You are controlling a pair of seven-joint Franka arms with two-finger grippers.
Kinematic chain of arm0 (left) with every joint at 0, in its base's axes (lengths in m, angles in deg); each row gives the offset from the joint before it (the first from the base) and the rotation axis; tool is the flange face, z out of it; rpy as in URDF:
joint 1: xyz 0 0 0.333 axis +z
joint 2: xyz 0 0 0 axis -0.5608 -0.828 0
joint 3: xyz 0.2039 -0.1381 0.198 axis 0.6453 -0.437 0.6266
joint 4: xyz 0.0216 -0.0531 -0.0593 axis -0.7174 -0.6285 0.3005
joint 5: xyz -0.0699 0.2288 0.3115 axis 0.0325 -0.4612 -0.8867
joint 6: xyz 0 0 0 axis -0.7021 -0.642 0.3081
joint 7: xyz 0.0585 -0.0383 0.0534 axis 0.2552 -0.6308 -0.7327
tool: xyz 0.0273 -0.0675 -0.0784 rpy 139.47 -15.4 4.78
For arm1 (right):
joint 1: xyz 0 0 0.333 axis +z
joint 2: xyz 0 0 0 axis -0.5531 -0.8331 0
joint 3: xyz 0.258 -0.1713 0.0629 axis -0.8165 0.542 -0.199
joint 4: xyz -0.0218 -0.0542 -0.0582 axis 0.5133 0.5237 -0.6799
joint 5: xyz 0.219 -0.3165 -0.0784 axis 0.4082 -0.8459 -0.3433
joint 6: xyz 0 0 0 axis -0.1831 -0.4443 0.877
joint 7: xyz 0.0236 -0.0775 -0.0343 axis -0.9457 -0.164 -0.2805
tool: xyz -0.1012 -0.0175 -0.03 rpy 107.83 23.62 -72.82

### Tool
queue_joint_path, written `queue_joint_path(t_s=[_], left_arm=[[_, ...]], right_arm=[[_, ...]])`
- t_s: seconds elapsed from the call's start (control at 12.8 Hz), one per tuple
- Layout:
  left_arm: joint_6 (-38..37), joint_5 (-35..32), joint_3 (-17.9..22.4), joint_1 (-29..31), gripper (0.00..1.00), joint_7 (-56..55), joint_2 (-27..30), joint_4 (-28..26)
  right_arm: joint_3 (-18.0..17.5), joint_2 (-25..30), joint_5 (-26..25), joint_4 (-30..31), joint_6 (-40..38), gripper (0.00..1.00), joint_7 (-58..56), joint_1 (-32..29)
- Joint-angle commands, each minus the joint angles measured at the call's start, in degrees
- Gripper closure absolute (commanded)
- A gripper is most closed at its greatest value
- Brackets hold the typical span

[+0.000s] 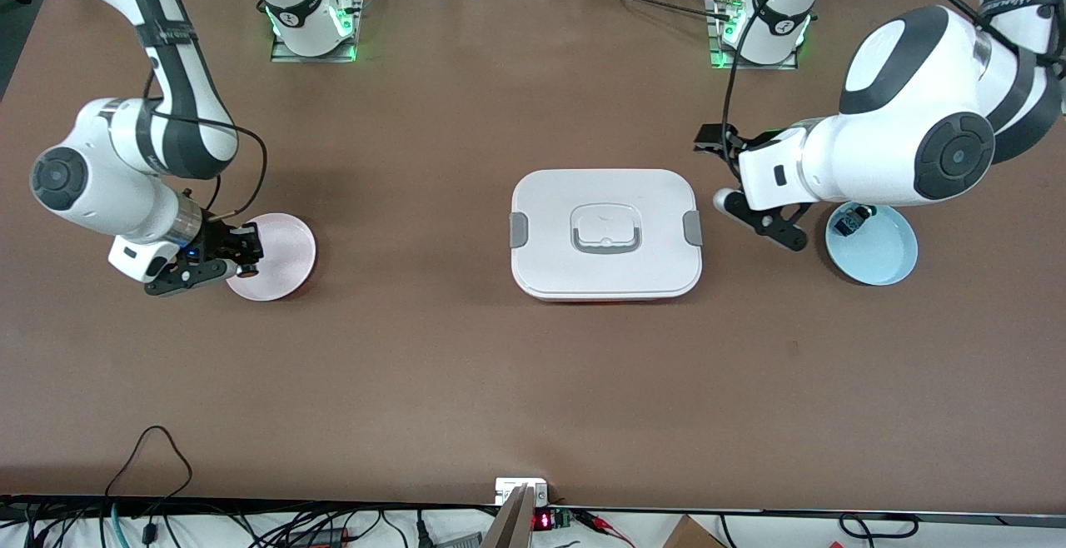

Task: Transfer orange switch to right arm and place
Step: 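Lower the switch onto the pink plate while the left gripper withdraws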

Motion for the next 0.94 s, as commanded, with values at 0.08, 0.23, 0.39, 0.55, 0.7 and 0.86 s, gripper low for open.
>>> queue_joint_path(t_s=[0.08, 0.23, 0.39, 0.55, 0.7, 0.86], left_arm=[[-3.1, -14.1, -0.1, -0.1, 0.0, -9.2, 0.0, 6.1], [-3.0, -17.3, 0.0, 0.3, 0.0, -9.6, -0.2, 9.3], [-0.9, -16.9, 2.8, 0.6, 0.0, -10.5, 1.2, 9.1], [5.3, -14.6, 8.5, -1.4, 0.0, -9.7, 7.7, 2.5], [14.4, -6.6, 20.3, -5.3, 0.0, -9.6, 12.7, -5.6], [20.7, -1.3, 26.6, -7.8, 0.0, -6.6, 20.3, -16.9]], right_arm=[[-0.7, -3.6, -1.0, 4.4, 8.2, 1.0, -0.7, -2.4], [-0.6, -5.4, -1.0, 4.5, 9.4, 1.0, -0.7, -2.7], [-0.6, -6.8, -1.0, 4.6, 10.5, 1.0, -0.6, -2.9], [-0.6, -7.7, -0.9, 4.5, 11.5, 1.0, -0.3, -2.9], [-0.6, -7.5, -0.9, 4.2, 11.4, 0.85, 0.0, -3.1], [-0.6, -7.0, -1.0, 3.9, 11.0, 0.0, -0.6, -3.4]])
